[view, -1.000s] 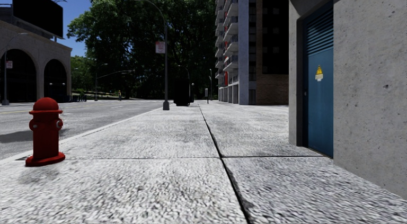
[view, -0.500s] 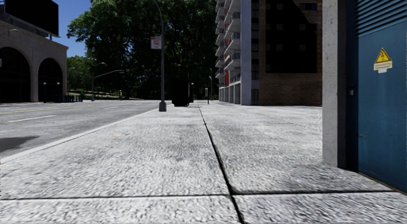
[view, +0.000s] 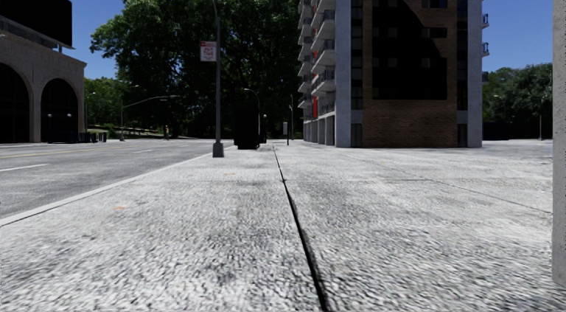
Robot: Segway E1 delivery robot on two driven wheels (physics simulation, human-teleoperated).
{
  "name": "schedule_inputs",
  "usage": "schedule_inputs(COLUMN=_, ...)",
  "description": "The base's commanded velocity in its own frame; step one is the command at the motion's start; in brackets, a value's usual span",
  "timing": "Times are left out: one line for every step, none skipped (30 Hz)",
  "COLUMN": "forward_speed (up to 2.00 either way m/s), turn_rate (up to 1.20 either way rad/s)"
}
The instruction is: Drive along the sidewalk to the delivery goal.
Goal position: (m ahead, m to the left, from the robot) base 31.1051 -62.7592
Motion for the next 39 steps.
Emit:
schedule_inputs(forward_speed=2.00, turn_rate=-0.31)
schedule_inputs(forward_speed=2.00, turn_rate=-0.31)
schedule_inputs(forward_speed=2.00, turn_rate=-0.31)
schedule_inputs(forward_speed=2.00, turn_rate=-0.31)
schedule_inputs(forward_speed=2.00, turn_rate=-0.31)
schedule_inputs(forward_speed=2.00, turn_rate=-0.31)
schedule_inputs(forward_speed=2.00, turn_rate=-0.32)
schedule_inputs(forward_speed=2.00, turn_rate=-0.37)
schedule_inputs(forward_speed=2.00, turn_rate=-0.41)
schedule_inputs(forward_speed=2.00, turn_rate=-0.41)
schedule_inputs(forward_speed=2.00, turn_rate=-0.43)
schedule_inputs(forward_speed=2.00, turn_rate=-0.43)
schedule_inputs(forward_speed=2.00, turn_rate=-0.43)
schedule_inputs(forward_speed=2.00, turn_rate=-0.43)
schedule_inputs(forward_speed=2.00, turn_rate=-0.43)
schedule_inputs(forward_speed=2.00, turn_rate=-0.43)
schedule_inputs(forward_speed=2.00, turn_rate=-0.43)
schedule_inputs(forward_speed=2.00, turn_rate=-0.43)
schedule_inputs(forward_speed=2.00, turn_rate=-0.43)
schedule_inputs(forward_speed=2.00, turn_rate=-0.43)
schedule_inputs(forward_speed=2.00, turn_rate=-0.43)
schedule_inputs(forward_speed=2.00, turn_rate=-0.43)
schedule_inputs(forward_speed=2.00, turn_rate=-0.43)
schedule_inputs(forward_speed=2.00, turn_rate=-0.43)
schedule_inputs(forward_speed=2.00, turn_rate=-0.43)
schedule_inputs(forward_speed=2.00, turn_rate=-0.43)
schedule_inputs(forward_speed=2.00, turn_rate=-0.43)
schedule_inputs(forward_speed=2.00, turn_rate=-0.43)
schedule_inputs(forward_speed=2.00, turn_rate=-0.43)
schedule_inputs(forward_speed=2.00, turn_rate=-0.43)
schedule_inputs(forward_speed=2.00, turn_rate=-0.43)
schedule_inputs(forward_speed=2.00, turn_rate=-0.43)
schedule_inputs(forward_speed=2.00, turn_rate=-0.43)
schedule_inputs(forward_speed=2.00, turn_rate=-0.43)
schedule_inputs(forward_speed=2.00, turn_rate=-0.43)
schedule_inputs(forward_speed=2.00, turn_rate=-0.43)
schedule_inputs(forward_speed=2.00, turn_rate=-0.43)
schedule_inputs(forward_speed=2.00, turn_rate=-0.43)
schedule_inputs(forward_speed=2.00, turn_rate=-0.43)
